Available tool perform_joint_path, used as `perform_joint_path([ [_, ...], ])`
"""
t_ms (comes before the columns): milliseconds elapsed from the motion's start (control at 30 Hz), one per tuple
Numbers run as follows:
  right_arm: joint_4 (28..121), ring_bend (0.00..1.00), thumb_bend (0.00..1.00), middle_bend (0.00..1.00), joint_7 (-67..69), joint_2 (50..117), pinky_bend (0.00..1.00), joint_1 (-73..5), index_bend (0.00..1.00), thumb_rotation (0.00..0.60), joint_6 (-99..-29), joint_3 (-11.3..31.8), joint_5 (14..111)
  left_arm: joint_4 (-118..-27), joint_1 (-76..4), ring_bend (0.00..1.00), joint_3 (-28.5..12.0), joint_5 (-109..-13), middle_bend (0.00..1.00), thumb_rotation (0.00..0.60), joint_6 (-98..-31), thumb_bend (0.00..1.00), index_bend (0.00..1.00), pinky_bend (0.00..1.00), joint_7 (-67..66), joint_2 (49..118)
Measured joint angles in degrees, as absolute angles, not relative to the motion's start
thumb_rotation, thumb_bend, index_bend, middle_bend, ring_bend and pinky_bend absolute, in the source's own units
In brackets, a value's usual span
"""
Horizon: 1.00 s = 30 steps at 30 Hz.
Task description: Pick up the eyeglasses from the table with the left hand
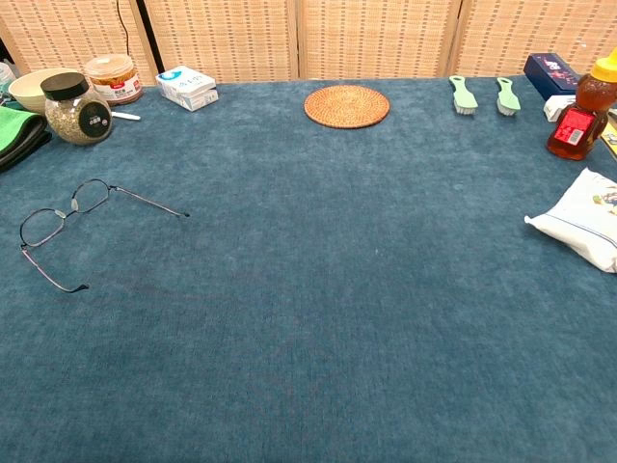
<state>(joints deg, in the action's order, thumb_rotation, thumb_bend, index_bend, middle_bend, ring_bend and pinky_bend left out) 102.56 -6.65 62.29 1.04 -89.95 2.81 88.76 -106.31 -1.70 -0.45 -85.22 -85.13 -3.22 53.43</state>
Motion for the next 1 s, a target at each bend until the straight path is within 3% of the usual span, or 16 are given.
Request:
perform_joint_path([
  [633,102.7,0.11,0.30,0.11,-6.8,62.1,0.14,1.3,0.21,0.600,-90.5,2.7,88.8,-106.2,-2.8,0.01,-0.7,-84.1,0.06,0.545,-83.4,0.24,0.15,0.00,-4.7,53.4],
  [1000,102.9,0.11,0.30,0.11,-6.9,61.8,0.14,1.7,0.21,0.600,-90.8,2.7,88.4,-105.4,-5.9,0.02,-1.1,-82.1,0.06,0.546,-77.6,0.24,0.16,0.00,-5.3,53.5],
])
